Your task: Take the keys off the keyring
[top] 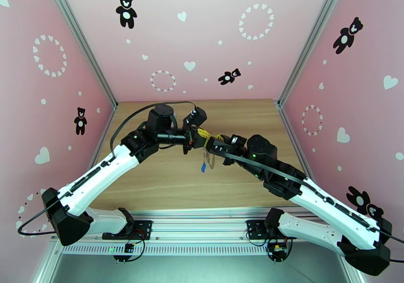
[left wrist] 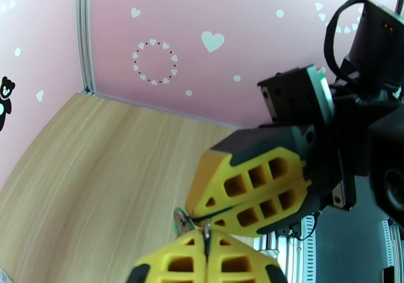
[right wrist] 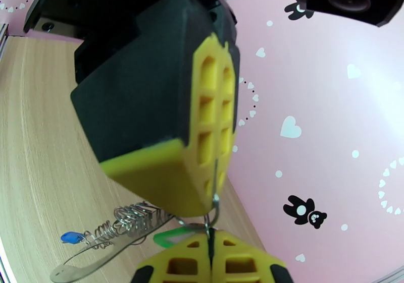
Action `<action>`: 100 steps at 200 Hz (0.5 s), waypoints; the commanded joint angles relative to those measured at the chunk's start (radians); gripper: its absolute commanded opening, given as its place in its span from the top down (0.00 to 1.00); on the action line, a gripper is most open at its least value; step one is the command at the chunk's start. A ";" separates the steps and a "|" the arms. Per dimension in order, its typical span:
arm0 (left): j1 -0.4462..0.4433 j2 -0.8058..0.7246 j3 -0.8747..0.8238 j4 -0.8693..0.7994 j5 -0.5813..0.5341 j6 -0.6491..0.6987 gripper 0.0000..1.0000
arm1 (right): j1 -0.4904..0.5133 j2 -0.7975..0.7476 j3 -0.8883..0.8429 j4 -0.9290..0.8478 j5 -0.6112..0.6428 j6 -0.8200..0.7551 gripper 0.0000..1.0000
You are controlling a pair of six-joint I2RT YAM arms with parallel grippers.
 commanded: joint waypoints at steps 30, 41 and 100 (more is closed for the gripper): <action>-0.033 0.020 0.099 -0.172 -0.030 0.071 1.00 | 0.001 -0.007 0.086 -0.042 -0.030 -0.090 1.00; -0.035 0.030 0.122 -0.203 -0.030 0.082 1.00 | 0.001 -0.003 0.095 -0.062 -0.045 -0.101 1.00; -0.036 -0.019 0.090 -0.135 -0.061 0.073 0.71 | 0.001 0.006 0.120 -0.135 -0.053 -0.089 1.00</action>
